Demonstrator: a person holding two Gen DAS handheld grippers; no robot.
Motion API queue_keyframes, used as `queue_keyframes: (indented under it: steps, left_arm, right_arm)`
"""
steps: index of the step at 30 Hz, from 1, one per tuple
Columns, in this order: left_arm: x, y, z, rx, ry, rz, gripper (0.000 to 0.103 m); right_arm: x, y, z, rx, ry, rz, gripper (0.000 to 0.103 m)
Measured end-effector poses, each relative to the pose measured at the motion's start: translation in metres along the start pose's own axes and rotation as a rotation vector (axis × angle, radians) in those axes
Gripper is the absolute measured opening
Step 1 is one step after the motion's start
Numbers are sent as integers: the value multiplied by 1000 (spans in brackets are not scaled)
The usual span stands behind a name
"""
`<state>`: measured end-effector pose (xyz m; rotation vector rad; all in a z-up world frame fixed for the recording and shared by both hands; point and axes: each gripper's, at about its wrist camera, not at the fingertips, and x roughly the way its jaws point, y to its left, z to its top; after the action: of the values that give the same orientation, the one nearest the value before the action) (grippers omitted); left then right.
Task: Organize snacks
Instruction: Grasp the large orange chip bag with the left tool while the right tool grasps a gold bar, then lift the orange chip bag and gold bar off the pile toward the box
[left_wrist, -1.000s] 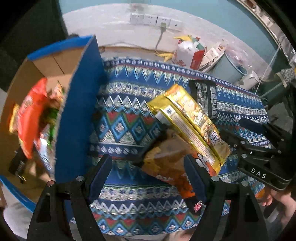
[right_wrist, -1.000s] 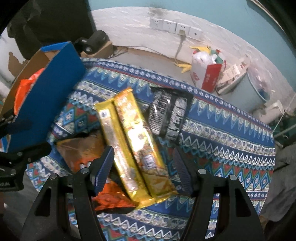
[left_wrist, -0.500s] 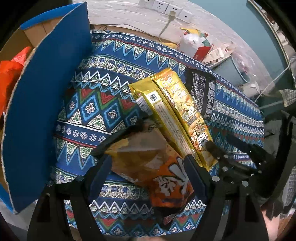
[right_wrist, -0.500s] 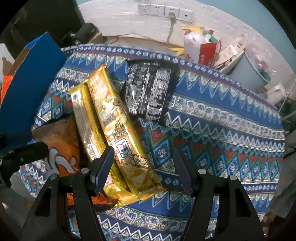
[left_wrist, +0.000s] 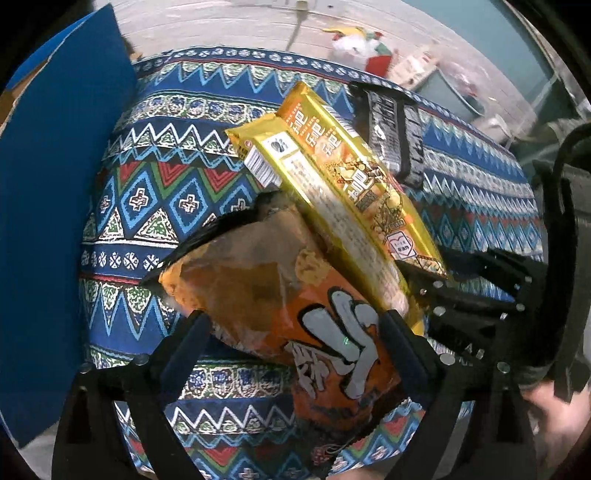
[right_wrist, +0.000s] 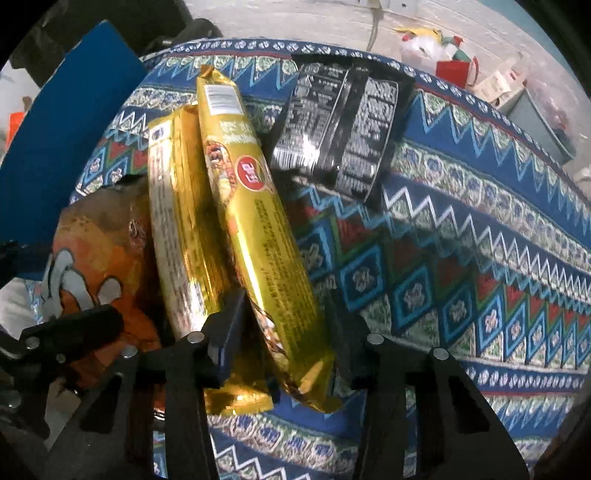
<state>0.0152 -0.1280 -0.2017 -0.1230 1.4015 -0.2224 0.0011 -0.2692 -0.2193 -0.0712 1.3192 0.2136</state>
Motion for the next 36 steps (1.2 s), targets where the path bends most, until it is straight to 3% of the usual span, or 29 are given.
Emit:
queue_keyframes:
  steps: [5,9,13,18,20,23,27,33,36]
  left_arm:
    - [-7,7,-7,51,7,-58,79]
    - [-15,10,-13,106,0,-32,72]
    - [-20,11,-15,139,5,0,72]
    - [-13,18,-18,104,35,6,85]
    - [-5,18,-16,83,51,-7,85]
    - [1,13,-13,86,55,-8,85]
    - [7,11,-11,89,51,12,86]
    - [16,14,-5,58,67,-5,86]
    - [16,12,-3,82,60,-13,79]
  right_arm:
    - [-9,6,-21,8,18,-29,31]
    - [-17,7,-47,31,39,-58,29]
    - [-25,4,-70,67,76,-83,29]
    - [-35,2,-96,97,123,-72,29]
    - [-37,4,-101,102,116,-76,30]
    - [-37,5,-97,103,87,-75,31]
    - [-35,3,-82,93,48,-44,42]
    - [-29,-6,-52,85,29,-42,43]
    - [-30,-12,-32,88,12,-36,43]
